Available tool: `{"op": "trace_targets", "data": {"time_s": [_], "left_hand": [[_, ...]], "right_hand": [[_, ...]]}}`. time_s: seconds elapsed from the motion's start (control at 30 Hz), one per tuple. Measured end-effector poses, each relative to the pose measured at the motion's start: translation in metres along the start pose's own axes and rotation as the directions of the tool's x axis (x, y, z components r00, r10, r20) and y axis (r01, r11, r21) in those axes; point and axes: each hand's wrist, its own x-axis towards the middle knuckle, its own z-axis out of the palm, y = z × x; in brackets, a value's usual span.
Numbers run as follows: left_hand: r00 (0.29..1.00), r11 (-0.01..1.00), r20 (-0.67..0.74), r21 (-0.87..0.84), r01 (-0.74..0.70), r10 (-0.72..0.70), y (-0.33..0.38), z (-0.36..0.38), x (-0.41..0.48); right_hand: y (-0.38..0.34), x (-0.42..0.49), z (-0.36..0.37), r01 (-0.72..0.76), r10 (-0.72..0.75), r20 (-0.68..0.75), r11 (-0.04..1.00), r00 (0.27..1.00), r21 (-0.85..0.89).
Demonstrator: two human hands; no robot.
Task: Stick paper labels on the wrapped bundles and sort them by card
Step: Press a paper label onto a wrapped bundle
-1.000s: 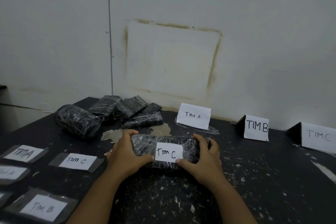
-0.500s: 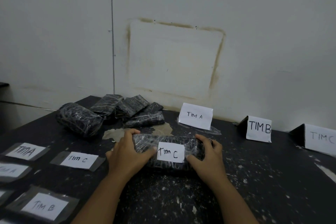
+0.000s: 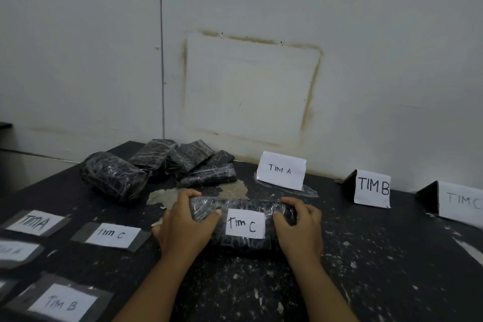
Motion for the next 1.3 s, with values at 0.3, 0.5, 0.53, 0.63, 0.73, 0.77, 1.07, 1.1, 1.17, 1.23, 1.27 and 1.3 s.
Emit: {"op": "trace_targets", "data": {"time_s": [0.3,0.5,0.53,0.63,0.73,0.77,1.07,1.1,1.17,1.23,1.27,1.3], "left_hand": [[0.989,0.961,0.112,-0.271,-0.063,0.097,-0.006,0.002,0.003],[0.951,0.953,0.233,-0.27,-0.14,0.206,-0.001,0.006,-0.004],[0.942,0.949,0.254,-0.28,-0.146,0.22,-0.001,0.006,-0.004],[0.925,0.941,0.287,-0.296,-0.161,0.248,-0.001,0.005,-0.003],[0.918,0.937,0.301,-0.31,-0.161,0.257,-0.001,0.005,-0.003],[0.916,0.935,0.305,-0.314,-0.162,0.261,-0.002,0.006,-0.003],[0.93,0.938,0.224,-0.256,-0.232,0.291,-0.004,0.007,-0.003],[0.933,0.938,0.211,-0.254,-0.236,0.292,-0.004,0.007,-0.003],[0.938,0.939,0.194,-0.249,-0.237,0.288,-0.005,0.007,-0.002],[0.943,0.945,0.186,-0.235,-0.228,0.274,-0.006,0.007,0.0],[0.946,0.948,0.184,-0.231,-0.221,0.266,-0.006,0.007,0.001],[0.949,0.949,0.177,-0.228,-0.219,0.261,-0.006,0.007,0.001]], "right_hand": [[0.012,0.003,-0.016,0.049,-0.05,0.033,0.999,0.998,0.016],[0.019,0.008,-0.029,-0.042,0.035,-0.069,0.995,0.997,-0.089],[0.019,0.008,-0.029,-0.055,0.047,-0.077,0.992,0.996,-0.112],[0.019,0.008,-0.03,-0.077,0.062,-0.087,0.981,0.994,-0.177],[0.018,0.007,-0.029,-0.088,0.069,-0.093,0.969,0.993,-0.229],[0.019,0.007,-0.029,-0.093,0.072,-0.093,0.964,0.993,-0.248],[0.018,0.006,-0.026,-0.031,-0.037,-0.161,0.915,0.986,-0.403],[0.017,0.005,-0.024,-0.004,-0.073,-0.173,0.912,0.982,-0.41],[0.015,0.003,-0.021,0.058,-0.143,-0.185,0.913,0.972,-0.403],[0.012,0.001,-0.017,0.127,-0.217,-0.193,0.91,0.957,-0.393],[0.011,0.0,-0.015,0.161,-0.253,-0.194,0.905,0.948,-0.394],[0.009,-0.002,-0.013,0.195,-0.288,-0.195,0.899,0.937,-0.393]]}}
